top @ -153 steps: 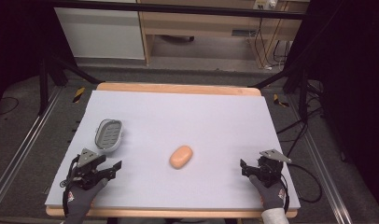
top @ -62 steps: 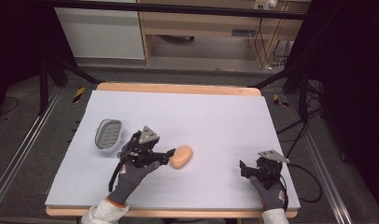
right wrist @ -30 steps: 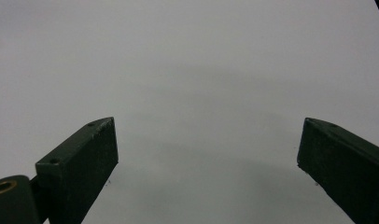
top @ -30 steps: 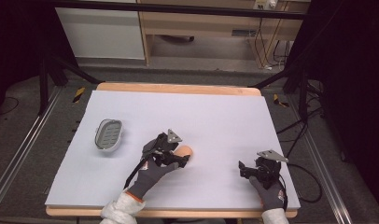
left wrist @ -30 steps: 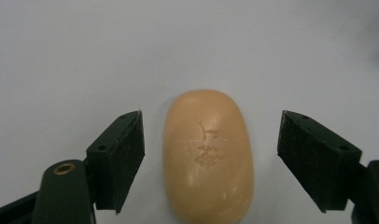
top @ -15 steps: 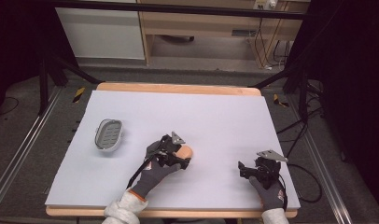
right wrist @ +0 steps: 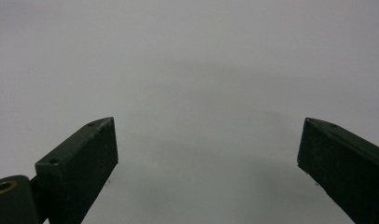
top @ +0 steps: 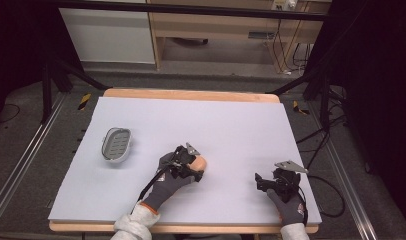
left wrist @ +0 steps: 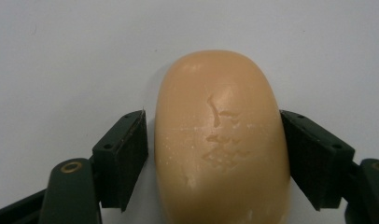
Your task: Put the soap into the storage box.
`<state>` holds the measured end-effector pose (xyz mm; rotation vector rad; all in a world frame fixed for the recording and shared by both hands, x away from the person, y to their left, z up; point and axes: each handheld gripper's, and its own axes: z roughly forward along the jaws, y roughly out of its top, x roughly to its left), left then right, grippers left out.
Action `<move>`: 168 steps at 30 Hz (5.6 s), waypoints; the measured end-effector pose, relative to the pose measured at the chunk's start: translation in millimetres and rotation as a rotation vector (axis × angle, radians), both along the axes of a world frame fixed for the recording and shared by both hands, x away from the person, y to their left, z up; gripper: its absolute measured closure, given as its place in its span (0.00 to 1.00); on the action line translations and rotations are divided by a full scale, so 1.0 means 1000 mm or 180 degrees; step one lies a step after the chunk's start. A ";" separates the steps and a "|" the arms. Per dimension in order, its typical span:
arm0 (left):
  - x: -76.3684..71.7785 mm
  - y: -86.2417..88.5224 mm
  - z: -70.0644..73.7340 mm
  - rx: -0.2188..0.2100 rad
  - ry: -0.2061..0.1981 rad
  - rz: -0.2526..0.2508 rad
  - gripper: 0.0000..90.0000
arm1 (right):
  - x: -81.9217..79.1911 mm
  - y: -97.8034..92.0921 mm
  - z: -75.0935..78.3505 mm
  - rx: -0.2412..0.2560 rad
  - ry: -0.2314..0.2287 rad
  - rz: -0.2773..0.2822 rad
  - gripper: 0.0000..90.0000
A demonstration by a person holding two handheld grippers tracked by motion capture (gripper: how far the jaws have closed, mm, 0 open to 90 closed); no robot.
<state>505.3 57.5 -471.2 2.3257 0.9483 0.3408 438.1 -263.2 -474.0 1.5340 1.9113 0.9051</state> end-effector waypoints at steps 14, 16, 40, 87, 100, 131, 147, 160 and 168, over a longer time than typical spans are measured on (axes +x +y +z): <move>0.000 0.000 0.001 0.0010 -0.0002 0.0042 0.34 | 0.000 0.001 0.000 0.0004 0.0013 -0.0013 0.06; 0.000 0.000 0.001 0.0028 0.0007 0.0034 0.35 | 0.001 0.001 -0.001 -0.0003 0.0012 0.0000 0.06; -0.010 0.009 0.023 -0.0080 -0.0056 0.0011 0.35 | 0.000 0.000 0.000 0.0008 0.0024 -0.0008 0.06; -0.032 0.128 0.071 -0.0597 -0.0411 0.0606 0.35 | 0.000 0.001 0.000 0.0019 0.0018 0.0008 0.06; -0.019 0.154 0.079 -0.0620 -0.0494 0.0845 0.35 | 0.001 0.002 0.000 0.0005 0.0017 0.0011 0.06; 0.012 0.215 0.067 -0.0566 -0.0517 0.1482 0.35 | 0.003 0.004 -0.001 0.0007 0.0046 0.0014 0.06; 0.019 0.223 0.055 -0.0431 -0.0479 0.1637 0.35 | 0.003 0.004 -0.001 0.0007 0.0055 0.0021 0.06; 0.022 0.224 0.046 -0.0324 -0.0406 0.1685 0.35 | 0.003 0.004 -0.001 0.0000 0.0056 0.0029 0.06; 0.023 0.225 0.044 -0.0294 -0.0385 0.1716 0.35 | 0.003 0.004 -0.001 0.0000 0.0059 0.0031 0.06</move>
